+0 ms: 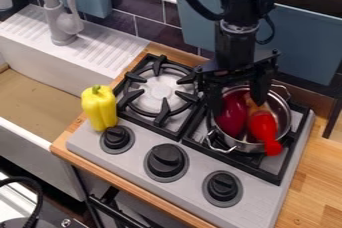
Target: Put the red object in the silver pot on the right burner
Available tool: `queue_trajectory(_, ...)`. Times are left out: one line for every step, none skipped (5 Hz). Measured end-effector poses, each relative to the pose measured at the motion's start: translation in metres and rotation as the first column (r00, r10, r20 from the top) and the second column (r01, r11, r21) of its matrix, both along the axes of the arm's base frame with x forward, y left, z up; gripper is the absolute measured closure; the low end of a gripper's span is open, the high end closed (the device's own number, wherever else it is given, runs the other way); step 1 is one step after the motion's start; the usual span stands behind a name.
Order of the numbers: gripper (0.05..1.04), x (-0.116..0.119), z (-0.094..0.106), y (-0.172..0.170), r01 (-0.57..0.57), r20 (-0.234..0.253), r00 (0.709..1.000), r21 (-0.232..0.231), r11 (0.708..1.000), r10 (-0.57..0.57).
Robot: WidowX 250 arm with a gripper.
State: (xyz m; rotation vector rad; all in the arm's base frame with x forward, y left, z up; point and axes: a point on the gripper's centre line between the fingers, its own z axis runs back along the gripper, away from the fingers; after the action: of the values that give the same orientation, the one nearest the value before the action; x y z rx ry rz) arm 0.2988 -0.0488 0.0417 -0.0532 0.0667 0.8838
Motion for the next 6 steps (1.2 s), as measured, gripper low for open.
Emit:
queue_trajectory(0.085, -0.001, 0.003, 0.003, -0.008, -0.001, 1.0, 0.016, 1.0, 0.008)
queue_trajectory(0.085, -0.001, 0.016, 0.007, 0.0, 0.029, 1.0, 0.028, 1.0, 0.0)
queue_trajectory(0.085, 0.0, 0.028, 0.015, -0.007, 0.061, 0.998, 0.061, 0.998, 0.003)
queue_trajectory(0.085, 0.0, 0.035, 0.026, -0.003, 0.104, 0.994, 0.128, 0.992, -0.01)
queue_trajectory(0.085, -0.002, 0.037, 0.042, 0.001, 0.128, 0.992, 0.168, 0.986, -0.022)
queue_trajectory(0.085, -0.002, 0.042, 0.06, 0.037, 0.13, 0.99, 0.192, 0.981, -0.063)
